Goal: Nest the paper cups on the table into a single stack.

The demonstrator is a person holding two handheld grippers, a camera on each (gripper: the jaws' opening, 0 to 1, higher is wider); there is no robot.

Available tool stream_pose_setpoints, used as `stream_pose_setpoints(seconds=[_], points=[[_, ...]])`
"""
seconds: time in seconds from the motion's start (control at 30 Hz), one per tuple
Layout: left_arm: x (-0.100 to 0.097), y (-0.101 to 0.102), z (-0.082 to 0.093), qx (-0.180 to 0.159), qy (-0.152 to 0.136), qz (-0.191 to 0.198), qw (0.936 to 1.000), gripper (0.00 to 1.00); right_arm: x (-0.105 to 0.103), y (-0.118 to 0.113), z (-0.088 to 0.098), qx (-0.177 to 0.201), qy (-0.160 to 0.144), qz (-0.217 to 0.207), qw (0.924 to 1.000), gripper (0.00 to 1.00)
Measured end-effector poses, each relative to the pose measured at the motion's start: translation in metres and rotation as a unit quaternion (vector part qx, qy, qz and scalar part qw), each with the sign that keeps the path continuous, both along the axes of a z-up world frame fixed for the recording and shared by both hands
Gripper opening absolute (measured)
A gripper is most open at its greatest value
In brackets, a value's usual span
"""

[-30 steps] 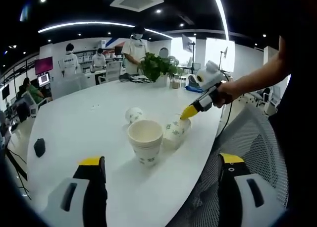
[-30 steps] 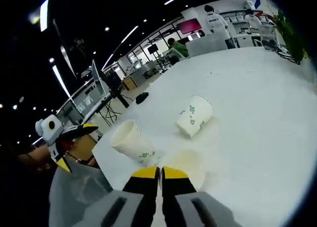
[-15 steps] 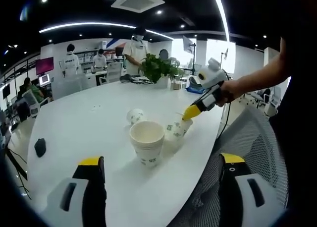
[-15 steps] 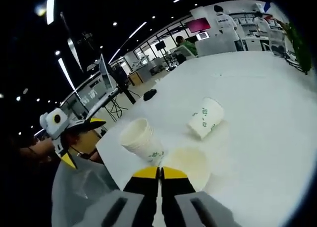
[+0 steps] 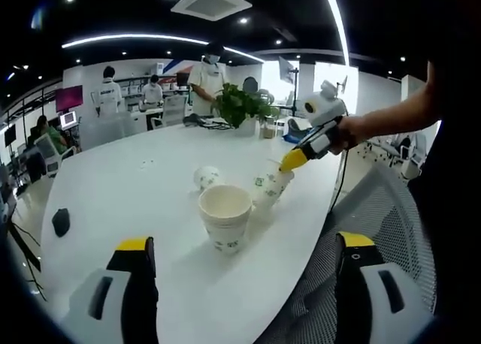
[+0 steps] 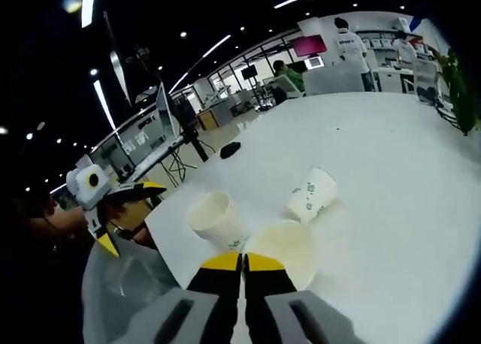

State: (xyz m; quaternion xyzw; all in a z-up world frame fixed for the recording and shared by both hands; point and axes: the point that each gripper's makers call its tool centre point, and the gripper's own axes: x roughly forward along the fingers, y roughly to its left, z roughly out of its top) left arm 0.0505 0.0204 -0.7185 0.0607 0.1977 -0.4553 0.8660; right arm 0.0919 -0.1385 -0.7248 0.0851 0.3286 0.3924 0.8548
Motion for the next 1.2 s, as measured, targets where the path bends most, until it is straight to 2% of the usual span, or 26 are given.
stream_pose_setpoints(seconds=[0.33,0.67,0.97,1.2], points=[[0.001,0.0,0.001,-0.001,-0.001,0.001,1.0,0.99,0.009,0.004,0.028,-0.009,-0.037,0.012,0.9992,0.0],[0.002,0.005,0.001,0.0,-0.002,0.007,1.0,0.99,0.018,0.02,0.053,-0.021,-0.074,0.045,0.996,0.0],[0.003,0.009,0.0,0.0,-0.004,0.014,0.9999,0.99,0.019,0.042,0.063,-0.034,-0.096,0.084,0.9913,0.0],[0.003,0.013,0.0,0.0,-0.005,0.022,0.9998,0.99,0.017,0.059,0.062,-0.043,-0.104,0.112,0.9873,0.0]])
